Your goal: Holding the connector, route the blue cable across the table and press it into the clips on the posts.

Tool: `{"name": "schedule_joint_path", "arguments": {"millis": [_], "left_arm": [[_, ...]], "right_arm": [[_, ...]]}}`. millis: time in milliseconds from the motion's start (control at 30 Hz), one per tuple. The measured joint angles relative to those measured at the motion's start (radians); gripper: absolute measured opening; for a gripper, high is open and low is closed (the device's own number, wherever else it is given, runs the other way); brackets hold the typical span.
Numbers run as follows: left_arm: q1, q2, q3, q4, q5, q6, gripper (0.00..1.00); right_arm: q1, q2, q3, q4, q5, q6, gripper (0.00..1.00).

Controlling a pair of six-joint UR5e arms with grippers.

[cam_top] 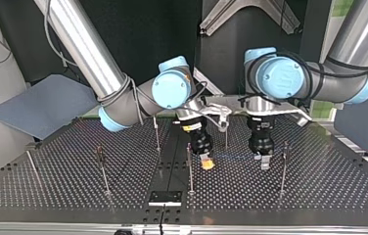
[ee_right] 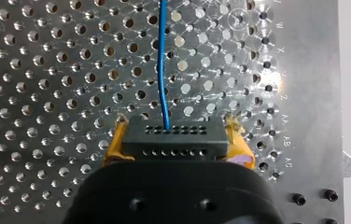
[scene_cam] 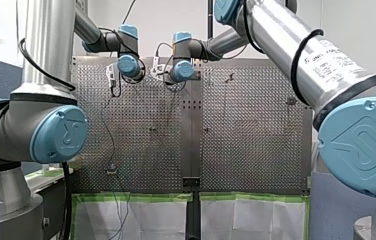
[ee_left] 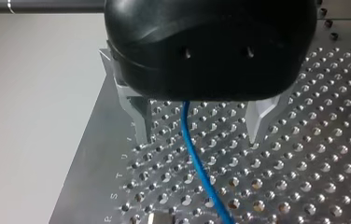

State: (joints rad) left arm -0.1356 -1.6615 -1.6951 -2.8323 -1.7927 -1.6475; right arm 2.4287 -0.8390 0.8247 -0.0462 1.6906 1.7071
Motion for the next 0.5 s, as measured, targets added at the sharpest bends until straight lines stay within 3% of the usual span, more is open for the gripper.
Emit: {"name": "schedule_joint_path", "arguments": {"millis": [67, 100, 167, 200, 267, 300, 367, 500], "left_arm": [[-0.004, 0.000, 0.000, -0.003, -0.001, 0.000, 0.68], [-0.006, 0.000, 0.000, -0.005, -0.001, 0.001, 0.68], [-0.010, 0.000, -0.001, -0.009, -0.004, 0.001, 0.46], [-0.011, 0.000, -0.001, -0.012, -0.007, 0.002, 0.46], [-0.014, 0.000, -0.001, -0.021, -0.017, 0.004, 0.19], [-0.015, 0.000, -0.001, -0.025, -0.023, 0.005, 0.19], [-0.018, 0.000, -0.001, -0.034, -0.038, 0.008, 0.00], [-0.024, 0.001, -0.003, -0.058, -0.060, 0.017, 0.00]], "right_arm": [[0.000, 0.000, 0.000, 0.000, 0.000, 0.001, 0.00], [0.000, 0.000, 0.000, 0.000, 0.000, 0.001, 0.00], [0.000, 0.000, 0.000, 0.000, -0.001, 0.001, 0.00], [0.000, 0.000, 0.000, 0.000, -0.001, 0.002, 0.00], [0.000, 0.000, 0.000, 0.001, -0.001, 0.002, 0.00], [0.000, 0.000, 0.000, 0.001, -0.001, 0.002, 0.00], [0.000, 0.000, 0.000, 0.001, -0.001, 0.002, 0.00], [0.000, 0.000, 0.000, 0.001, -0.001, 0.003, 0.00]]}}
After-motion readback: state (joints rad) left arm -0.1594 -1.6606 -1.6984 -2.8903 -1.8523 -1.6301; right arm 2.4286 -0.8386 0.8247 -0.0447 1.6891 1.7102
